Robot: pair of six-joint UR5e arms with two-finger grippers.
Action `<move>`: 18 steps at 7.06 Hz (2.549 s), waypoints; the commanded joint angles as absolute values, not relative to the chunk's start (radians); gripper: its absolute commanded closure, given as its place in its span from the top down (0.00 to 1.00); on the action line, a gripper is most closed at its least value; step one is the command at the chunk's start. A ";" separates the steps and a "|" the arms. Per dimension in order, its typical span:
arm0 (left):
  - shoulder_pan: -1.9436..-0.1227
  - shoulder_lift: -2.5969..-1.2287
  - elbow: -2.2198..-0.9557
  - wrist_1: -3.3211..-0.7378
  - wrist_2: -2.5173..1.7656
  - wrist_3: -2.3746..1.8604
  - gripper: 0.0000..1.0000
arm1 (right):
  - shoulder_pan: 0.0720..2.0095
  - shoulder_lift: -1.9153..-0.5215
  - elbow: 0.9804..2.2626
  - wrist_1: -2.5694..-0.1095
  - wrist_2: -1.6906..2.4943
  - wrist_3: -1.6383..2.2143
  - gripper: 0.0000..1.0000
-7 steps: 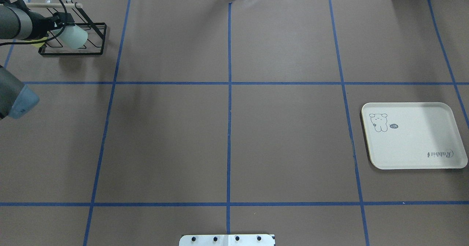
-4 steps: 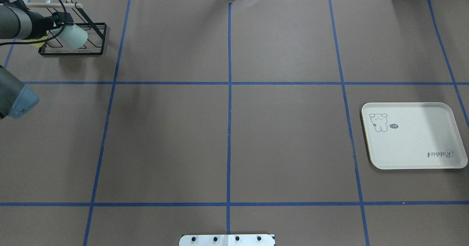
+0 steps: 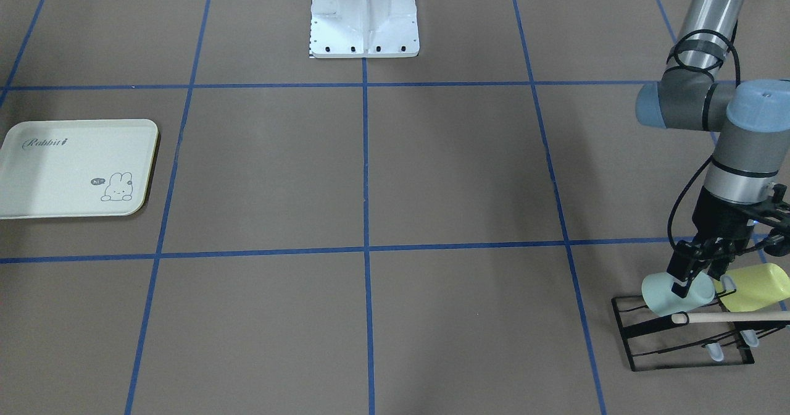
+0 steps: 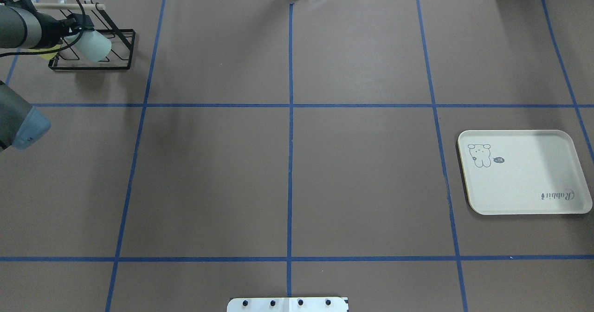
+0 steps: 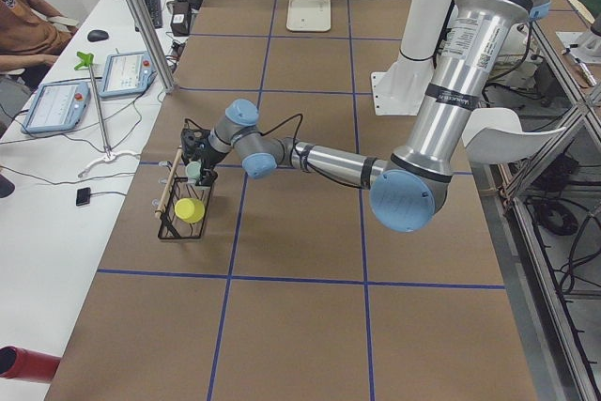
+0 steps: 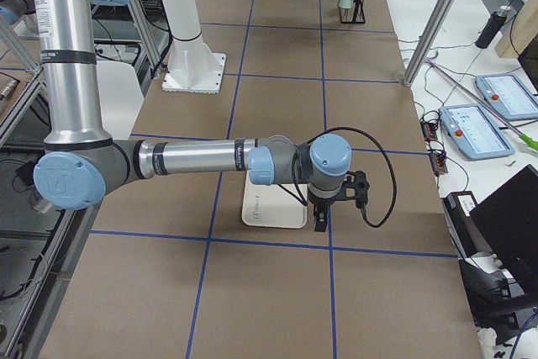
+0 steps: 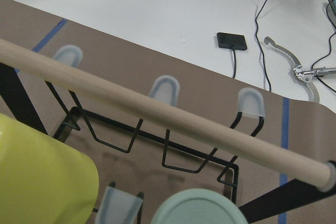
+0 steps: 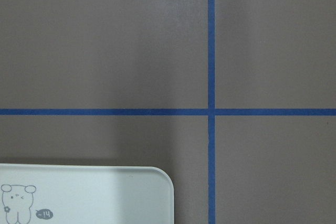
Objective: Left arm grabs green cup and hands to right arm on tray
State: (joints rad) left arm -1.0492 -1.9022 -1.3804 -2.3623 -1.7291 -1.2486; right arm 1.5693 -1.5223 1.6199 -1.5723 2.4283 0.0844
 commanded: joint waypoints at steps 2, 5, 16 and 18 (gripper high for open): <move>-1.048 -1.905 -1.381 -2.362 -1.730 -1.252 0.92 | 1.569 -1.523 1.618 -1.572 2.428 0.083 1.00; -1.046 -1.905 -1.381 -2.362 -1.730 -1.250 0.83 | 1.569 -1.523 1.620 -1.572 2.428 0.084 1.00; -1.134 -1.887 -1.638 -2.101 -1.756 -1.106 0.05 | 1.569 -1.525 1.623 -1.572 2.431 0.084 1.00; -1.135 -1.847 -1.751 -2.033 -1.756 -1.104 0.05 | 1.569 -1.525 1.623 -1.572 2.428 0.084 1.00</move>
State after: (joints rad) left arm -1.1329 -1.8690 -1.6770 -2.0832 -1.7564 -1.1108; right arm 1.5693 -1.5247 1.6224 -1.5723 2.4307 0.0843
